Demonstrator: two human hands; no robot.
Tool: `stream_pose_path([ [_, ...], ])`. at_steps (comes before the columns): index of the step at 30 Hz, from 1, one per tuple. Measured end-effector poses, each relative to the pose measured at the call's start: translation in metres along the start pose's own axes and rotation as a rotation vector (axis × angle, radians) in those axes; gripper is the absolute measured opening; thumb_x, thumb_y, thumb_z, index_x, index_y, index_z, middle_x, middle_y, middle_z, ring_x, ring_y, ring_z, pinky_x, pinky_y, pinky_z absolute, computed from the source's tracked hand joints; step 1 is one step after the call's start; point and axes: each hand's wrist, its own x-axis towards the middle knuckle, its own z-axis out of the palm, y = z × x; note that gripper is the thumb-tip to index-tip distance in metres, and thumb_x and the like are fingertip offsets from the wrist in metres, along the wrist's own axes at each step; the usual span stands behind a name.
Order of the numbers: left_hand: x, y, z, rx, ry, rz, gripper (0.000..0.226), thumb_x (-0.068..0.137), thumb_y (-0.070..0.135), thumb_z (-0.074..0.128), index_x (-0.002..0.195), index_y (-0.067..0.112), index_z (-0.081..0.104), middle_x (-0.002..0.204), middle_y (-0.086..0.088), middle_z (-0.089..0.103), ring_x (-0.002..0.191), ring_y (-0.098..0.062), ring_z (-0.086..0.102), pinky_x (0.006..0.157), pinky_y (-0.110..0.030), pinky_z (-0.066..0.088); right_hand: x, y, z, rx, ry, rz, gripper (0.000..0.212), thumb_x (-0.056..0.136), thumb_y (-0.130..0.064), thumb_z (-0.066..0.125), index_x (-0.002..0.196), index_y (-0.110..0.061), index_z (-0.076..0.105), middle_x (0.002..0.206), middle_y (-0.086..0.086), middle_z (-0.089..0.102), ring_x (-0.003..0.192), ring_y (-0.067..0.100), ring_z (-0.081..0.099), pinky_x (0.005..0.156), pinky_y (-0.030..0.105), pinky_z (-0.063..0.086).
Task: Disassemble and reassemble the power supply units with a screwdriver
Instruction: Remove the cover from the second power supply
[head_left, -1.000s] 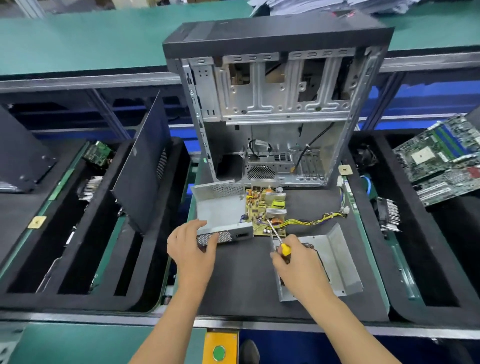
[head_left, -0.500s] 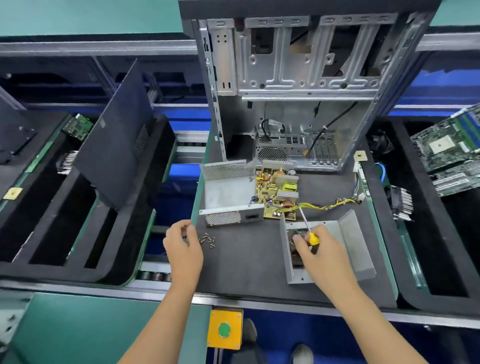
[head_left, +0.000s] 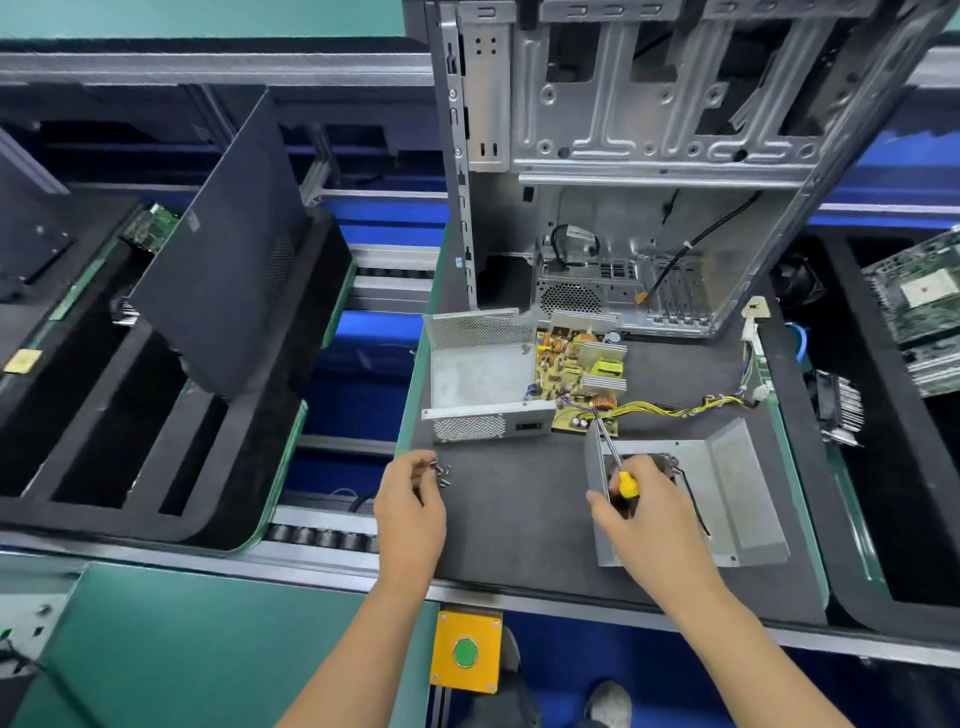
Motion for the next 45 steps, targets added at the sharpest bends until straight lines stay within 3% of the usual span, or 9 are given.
stream_pose_path([
  [12,-0.005,0.008,0.007,-0.133,0.021,-0.044,0.020,0.096,0.011,0.062,0.098,0.031,0.065,0.096,0.016,0.068,0.090,-0.003,0.064,0.079,-0.016,0.050,0.004,0.001,-0.001,-0.047,-0.023,-0.011,0.030,0.087,-0.029,0.068,0.077,-0.028,0.040,0.070,-0.006,0.050,0.060,0.013,0.047,0.051,0.029,0.039],
  [19,-0.002,0.003,0.002,-0.176,0.045,-0.081,0.020,0.098,0.017,0.060,0.095,0.037,0.063,0.089,0.022,0.066,0.085,-0.004,0.064,0.071,-0.010,0.047,0.002,0.003,-0.008,-0.064,-0.056,0.022,0.036,0.084,-0.045,0.071,0.078,-0.025,0.042,0.072,-0.003,0.052,0.063,0.014,0.050,0.051,0.025,0.039],
  [26,-0.005,0.003,0.004,-0.126,0.041,-0.025,0.013,0.100,0.029,0.056,0.091,0.038,0.062,0.087,0.018,0.064,0.081,-0.006,0.061,0.067,-0.016,0.045,0.000,0.005,-0.013,0.101,-0.014,0.035,0.033,0.089,-0.058,0.049,0.076,-0.028,0.048,0.070,-0.003,0.051,0.062,0.013,0.049,0.054,0.027,0.039],
  [29,-0.008,0.011,0.010,-0.126,-0.028,0.058,0.018,0.099,0.041,0.049,0.087,0.039,0.063,0.083,0.015,0.065,0.080,-0.008,0.060,0.066,-0.014,0.043,-0.004,0.009,-0.016,0.222,-0.007,0.088,0.027,0.100,-0.046,0.038,0.079,-0.035,0.052,0.077,-0.004,0.055,0.067,0.018,0.054,0.060,0.032,0.048],
  [33,-0.013,0.024,0.025,-0.143,-0.181,0.145,0.024,0.101,0.032,0.051,0.083,0.037,0.066,0.077,0.012,0.066,0.071,-0.011,0.062,0.065,-0.020,0.046,-0.011,0.008,-0.029,0.412,0.004,0.183,0.023,0.103,-0.024,0.043,0.097,-0.032,0.063,0.082,0.006,0.064,0.058,0.015,0.062,0.049,0.015,0.046],
  [36,-0.018,0.039,0.043,-0.174,-0.346,0.145,0.023,0.093,0.054,0.046,0.086,0.043,0.065,0.077,0.013,0.069,0.065,-0.010,0.065,0.062,-0.020,0.049,-0.016,0.016,-0.053,0.516,0.025,0.204,0.015,0.101,-0.028,0.051,0.103,-0.033,0.065,0.067,0.004,0.069,0.056,0.015,0.065,0.055,0.024,0.052],
  [40,-0.022,0.053,0.066,-0.204,-0.481,0.085,0.019,0.091,0.056,0.050,0.089,0.047,0.067,0.084,0.013,0.072,0.071,-0.009,0.069,0.064,-0.027,0.055,-0.016,0.032,-0.106,0.673,0.221,0.141,0.009,0.094,-0.038,0.062,0.101,-0.039,0.067,0.080,0.002,0.072,0.066,0.024,0.070,0.056,0.033,0.057],
  [43,-0.024,0.061,0.077,-0.235,-0.512,-0.002,0.017,0.098,0.042,0.055,0.088,0.049,0.067,0.087,0.012,0.074,0.073,-0.011,0.070,0.066,-0.030,0.057,-0.005,0.060,-0.137,0.547,0.412,0.200,0.023,0.086,-0.049,0.061,0.103,-0.036,0.070,0.082,-0.005,0.073,0.071,0.012,0.069,0.055,0.027,0.054],
  [45,-0.026,0.066,0.080,-0.241,-0.544,-0.046,0.014,0.097,0.043,0.057,0.089,0.050,0.067,0.089,0.011,0.074,0.078,-0.010,0.071,0.066,-0.030,0.059,0.006,0.088,-0.142,0.294,0.407,0.286,0.020,0.091,-0.043,0.059,0.105,-0.034,0.071,0.075,-0.007,0.071,0.067,0.009,0.067,0.056,0.027,0.053],
])
